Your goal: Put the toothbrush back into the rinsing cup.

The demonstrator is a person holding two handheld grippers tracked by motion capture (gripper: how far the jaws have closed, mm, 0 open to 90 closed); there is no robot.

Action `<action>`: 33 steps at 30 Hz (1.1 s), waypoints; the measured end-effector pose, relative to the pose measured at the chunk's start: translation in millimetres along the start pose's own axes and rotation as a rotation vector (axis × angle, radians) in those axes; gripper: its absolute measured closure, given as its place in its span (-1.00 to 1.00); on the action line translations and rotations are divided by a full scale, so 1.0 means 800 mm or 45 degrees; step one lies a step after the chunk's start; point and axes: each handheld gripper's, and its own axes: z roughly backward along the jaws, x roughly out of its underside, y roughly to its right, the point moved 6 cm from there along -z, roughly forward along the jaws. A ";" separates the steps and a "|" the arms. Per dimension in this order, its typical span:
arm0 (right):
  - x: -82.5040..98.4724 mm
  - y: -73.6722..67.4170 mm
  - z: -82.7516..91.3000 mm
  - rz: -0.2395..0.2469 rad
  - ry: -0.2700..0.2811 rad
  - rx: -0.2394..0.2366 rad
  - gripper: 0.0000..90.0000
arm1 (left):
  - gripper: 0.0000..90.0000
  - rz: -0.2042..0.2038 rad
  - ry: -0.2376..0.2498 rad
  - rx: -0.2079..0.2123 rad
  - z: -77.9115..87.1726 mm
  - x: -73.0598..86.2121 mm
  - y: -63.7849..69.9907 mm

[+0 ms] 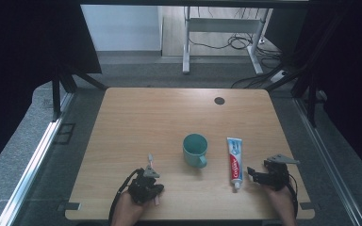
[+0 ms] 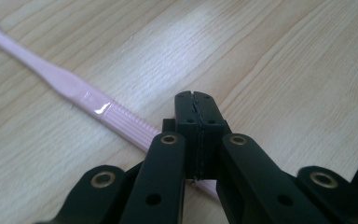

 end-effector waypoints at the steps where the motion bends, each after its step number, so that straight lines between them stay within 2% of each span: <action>1: 0.000 0.000 0.000 0.000 0.000 0.000 -0.60 | 0.99 0.002 -0.001 -0.004 0.001 0.001 -0.001; 9: 0.000 0.000 0.000 0.001 0.000 0.001 -0.60 | 0.98 0.028 -0.011 -0.041 0.014 0.016 -0.012; 14: 0.000 0.000 0.000 -0.001 0.000 -0.001 -0.60 | 0.97 0.055 -0.013 -0.085 0.024 0.026 -0.025; 20: 0.000 0.000 0.000 -0.001 0.000 -0.001 -0.60 | 0.94 0.073 -0.012 -0.110 0.032 0.033 -0.037; 26: 0.000 0.000 0.000 -0.001 0.000 0.000 -0.60 | 0.79 0.062 0.014 -0.122 0.038 0.029 -0.037; 32: 0.000 0.000 0.000 -0.004 0.001 -0.004 -0.60 | 0.46 0.058 0.013 -0.144 0.044 0.020 -0.041; 33: 0.000 0.000 0.000 -0.004 0.001 -0.004 -0.60 | 0.46 0.061 0.012 -0.148 0.044 0.019 -0.043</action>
